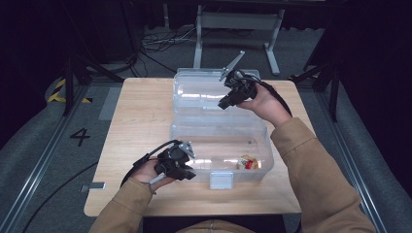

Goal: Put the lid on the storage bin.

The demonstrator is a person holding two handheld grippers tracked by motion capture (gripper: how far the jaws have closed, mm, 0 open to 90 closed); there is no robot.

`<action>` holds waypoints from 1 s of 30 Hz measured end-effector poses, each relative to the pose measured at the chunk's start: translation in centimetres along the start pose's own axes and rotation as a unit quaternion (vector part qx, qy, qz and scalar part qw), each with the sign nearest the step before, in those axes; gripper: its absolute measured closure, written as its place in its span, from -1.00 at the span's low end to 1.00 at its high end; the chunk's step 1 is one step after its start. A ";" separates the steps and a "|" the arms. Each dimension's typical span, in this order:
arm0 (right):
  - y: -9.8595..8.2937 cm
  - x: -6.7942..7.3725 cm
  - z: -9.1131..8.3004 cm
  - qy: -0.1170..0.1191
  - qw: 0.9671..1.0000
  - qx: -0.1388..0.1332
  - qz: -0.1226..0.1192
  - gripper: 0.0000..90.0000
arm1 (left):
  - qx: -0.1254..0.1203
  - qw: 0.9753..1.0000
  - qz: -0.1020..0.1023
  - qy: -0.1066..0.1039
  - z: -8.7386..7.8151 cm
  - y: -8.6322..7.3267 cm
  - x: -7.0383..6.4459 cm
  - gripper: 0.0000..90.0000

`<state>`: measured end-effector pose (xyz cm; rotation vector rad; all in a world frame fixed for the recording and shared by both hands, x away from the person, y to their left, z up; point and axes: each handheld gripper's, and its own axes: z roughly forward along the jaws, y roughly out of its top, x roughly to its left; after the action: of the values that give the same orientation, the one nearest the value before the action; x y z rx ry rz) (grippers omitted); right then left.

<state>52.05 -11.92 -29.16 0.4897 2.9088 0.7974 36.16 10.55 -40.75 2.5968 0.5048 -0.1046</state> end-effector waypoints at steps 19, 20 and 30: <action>-0.4 1.3 -0.6 -0.011 1.000 -0.003 0.002 0.83 | -0.001 1.000 0.000 -0.001 0.0 0.0 0.0 0.71; -0.4 1.4 -0.7 -0.010 1.000 -0.003 -0.001 0.83 | -0.001 1.000 0.000 -0.001 0.0 0.0 0.0 0.71; -0.7 2.8 -1.3 -0.009 1.000 -0.006 -0.015 0.84 | 0.000 1.000 -0.001 -0.001 0.0 0.0 0.0 0.71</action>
<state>48.99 -12.20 -28.44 0.4493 2.8869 0.8009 36.15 10.56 -40.76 2.5951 0.5079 -0.1078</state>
